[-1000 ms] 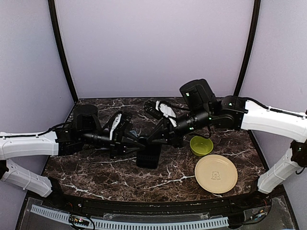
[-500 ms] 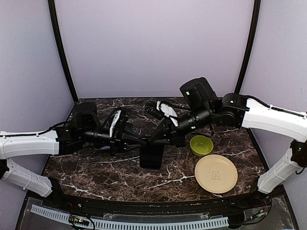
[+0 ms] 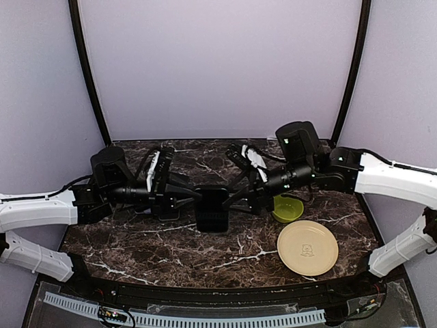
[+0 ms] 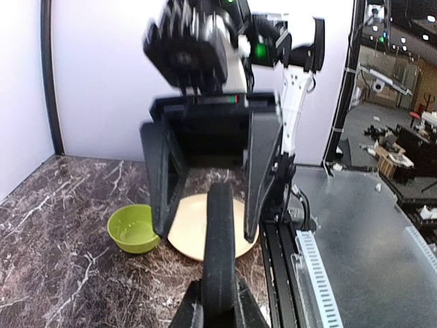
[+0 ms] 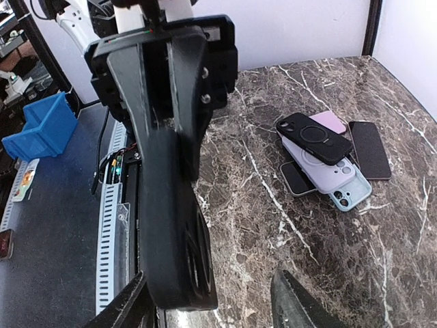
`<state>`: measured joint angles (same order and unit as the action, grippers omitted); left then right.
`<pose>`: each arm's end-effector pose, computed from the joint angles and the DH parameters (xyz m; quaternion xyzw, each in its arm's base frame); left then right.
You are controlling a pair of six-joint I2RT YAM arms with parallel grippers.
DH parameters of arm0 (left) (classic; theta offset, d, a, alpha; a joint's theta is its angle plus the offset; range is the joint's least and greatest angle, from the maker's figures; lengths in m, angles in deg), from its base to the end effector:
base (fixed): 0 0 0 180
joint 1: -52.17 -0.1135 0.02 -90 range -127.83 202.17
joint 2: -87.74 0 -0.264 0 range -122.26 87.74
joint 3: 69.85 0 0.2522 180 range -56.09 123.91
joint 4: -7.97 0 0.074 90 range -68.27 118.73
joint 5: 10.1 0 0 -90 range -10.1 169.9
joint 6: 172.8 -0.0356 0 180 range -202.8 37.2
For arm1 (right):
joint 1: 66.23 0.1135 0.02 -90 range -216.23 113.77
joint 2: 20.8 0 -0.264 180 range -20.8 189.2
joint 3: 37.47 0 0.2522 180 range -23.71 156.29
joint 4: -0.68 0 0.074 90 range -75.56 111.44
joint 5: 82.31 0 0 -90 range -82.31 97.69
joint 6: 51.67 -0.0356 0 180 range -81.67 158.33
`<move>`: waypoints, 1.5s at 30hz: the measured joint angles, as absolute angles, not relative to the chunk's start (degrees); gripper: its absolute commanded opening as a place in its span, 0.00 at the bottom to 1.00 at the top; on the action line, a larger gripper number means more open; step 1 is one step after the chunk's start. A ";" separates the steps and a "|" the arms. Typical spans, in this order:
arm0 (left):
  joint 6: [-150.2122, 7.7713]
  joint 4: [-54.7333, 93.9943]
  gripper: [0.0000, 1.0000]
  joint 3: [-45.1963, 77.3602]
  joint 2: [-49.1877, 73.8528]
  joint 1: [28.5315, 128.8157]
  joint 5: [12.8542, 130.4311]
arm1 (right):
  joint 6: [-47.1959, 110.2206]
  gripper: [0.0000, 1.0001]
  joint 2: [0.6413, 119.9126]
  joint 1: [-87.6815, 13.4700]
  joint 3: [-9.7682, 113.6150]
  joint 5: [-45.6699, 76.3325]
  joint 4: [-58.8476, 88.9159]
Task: Put the phone into the phone case
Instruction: Pass from the right arm to the left, then pass from the left arm to the right, then place the phone with the phone case at the center of the board.
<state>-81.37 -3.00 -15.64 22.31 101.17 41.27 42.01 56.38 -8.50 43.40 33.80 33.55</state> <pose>0.1534 -0.2104 0.3041 0.4833 0.5178 -0.4957 0.5025 0.1499 0.2668 0.3355 -0.5273 0.6640 0.3976 0.3507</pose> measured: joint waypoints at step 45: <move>-78.35 5.44 0.73 -11.03 20.54 97.49 84.99 | 16.59 0.00 80.25 -27.10 43.84 30.76 32.63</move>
<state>-78.35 5.44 -11.03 20.54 97.49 84.99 16.59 80.25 -27.10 43.84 30.76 32.63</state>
